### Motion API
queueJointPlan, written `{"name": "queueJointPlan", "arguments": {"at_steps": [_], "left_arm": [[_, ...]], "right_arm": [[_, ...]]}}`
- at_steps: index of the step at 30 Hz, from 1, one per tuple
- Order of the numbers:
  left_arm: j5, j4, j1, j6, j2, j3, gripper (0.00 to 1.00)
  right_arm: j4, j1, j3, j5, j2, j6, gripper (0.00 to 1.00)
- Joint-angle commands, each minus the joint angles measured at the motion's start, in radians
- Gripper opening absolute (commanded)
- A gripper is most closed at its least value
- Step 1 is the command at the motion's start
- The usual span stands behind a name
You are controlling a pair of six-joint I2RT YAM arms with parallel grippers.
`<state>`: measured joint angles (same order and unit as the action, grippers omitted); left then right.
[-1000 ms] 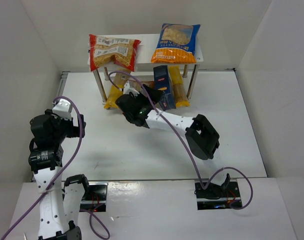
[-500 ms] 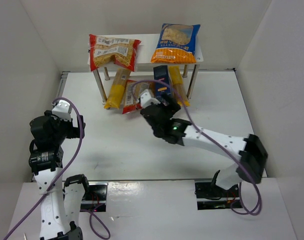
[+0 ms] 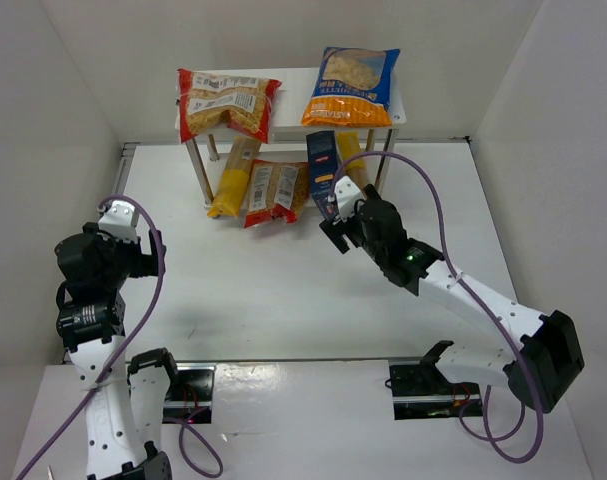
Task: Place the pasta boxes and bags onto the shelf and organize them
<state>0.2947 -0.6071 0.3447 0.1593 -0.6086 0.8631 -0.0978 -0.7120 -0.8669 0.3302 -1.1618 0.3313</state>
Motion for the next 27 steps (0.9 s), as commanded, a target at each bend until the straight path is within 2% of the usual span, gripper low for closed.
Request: {"name": "queueJointPlan", "arguments": {"at_steps": [1,6,15,27], "left_arm": [[0.027,0.02,0.008,0.026,0.009,-0.001,1.0],[0.027,0.02,0.008,0.026,0.009,-0.001,1.0],[0.027,0.02,0.008,0.026,0.009,-0.001,1.0],[0.027,0.02,0.008,0.026,0.009,-0.001,1.0]], "right_arm": [[0.089,0.039,-0.021,-0.178,-0.007,0.025,0.95],[0.098,0.143,-0.057,-0.296,-0.062,0.034,0.95],[0.098,0.232,-0.13,-0.434,-0.17,0.043,0.93],[0.132,0.241,-0.178,-0.477,-0.306,0.034,0.93]]}}
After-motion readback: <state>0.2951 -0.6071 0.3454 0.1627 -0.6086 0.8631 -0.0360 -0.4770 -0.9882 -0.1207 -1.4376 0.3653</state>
